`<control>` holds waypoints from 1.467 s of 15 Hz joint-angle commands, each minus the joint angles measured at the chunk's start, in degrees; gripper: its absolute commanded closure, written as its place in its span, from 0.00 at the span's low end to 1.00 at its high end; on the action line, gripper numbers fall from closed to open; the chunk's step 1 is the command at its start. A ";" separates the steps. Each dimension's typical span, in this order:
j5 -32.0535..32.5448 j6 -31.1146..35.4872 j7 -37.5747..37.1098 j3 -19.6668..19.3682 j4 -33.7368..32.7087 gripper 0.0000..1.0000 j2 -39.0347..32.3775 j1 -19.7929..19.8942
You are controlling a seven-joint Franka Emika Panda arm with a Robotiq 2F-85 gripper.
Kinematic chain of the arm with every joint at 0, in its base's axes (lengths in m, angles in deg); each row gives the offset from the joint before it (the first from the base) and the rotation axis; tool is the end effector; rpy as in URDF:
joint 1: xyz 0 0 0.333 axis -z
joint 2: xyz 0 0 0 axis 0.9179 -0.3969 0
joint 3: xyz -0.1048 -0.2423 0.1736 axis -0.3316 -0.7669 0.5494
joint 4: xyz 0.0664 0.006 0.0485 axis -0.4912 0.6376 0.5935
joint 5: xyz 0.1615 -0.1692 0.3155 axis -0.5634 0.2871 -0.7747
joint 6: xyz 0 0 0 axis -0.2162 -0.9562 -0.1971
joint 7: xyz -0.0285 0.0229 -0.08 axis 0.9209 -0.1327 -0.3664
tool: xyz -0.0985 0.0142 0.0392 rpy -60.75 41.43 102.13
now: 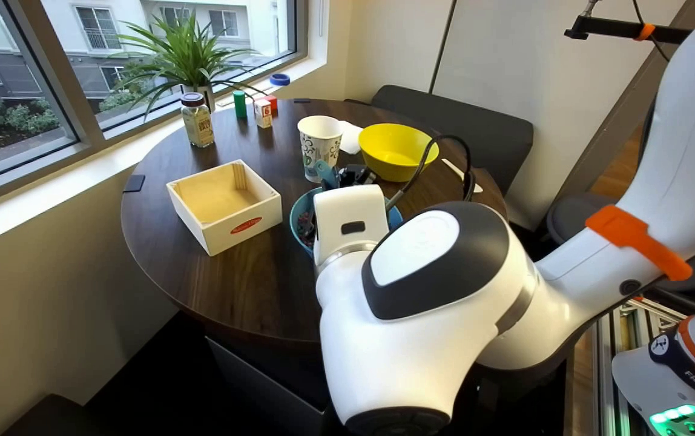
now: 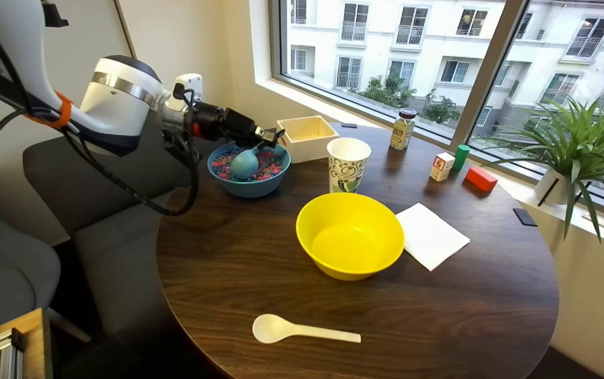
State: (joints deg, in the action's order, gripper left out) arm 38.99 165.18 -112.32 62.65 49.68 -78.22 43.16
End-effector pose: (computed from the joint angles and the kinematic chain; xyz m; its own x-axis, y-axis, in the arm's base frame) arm 0.5228 0.2974 0.3260 0.6485 0.4711 0.5979 -0.3954 -0.4626 0.7935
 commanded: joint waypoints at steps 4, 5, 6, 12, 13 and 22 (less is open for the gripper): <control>1.58 -4.48 -3.30 0.39 -4.73 0.94 -4.12 -1.27; 1.60 -4.51 -3.64 0.42 -5.31 0.94 -4.43 -1.43; 1.64 -4.32 -3.73 0.47 -5.86 0.94 -4.96 -1.62; 1.37 -3.78 -1.87 0.46 -7.48 0.94 -7.74 -2.04; 1.25 -4.33 -1.96 0.41 -7.96 0.94 -8.16 -2.20; -3.05 -10.27 -9.03 0.39 -12.84 0.94 -11.28 -2.25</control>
State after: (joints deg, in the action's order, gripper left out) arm 38.47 156.53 -117.20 62.85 39.77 -86.57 41.37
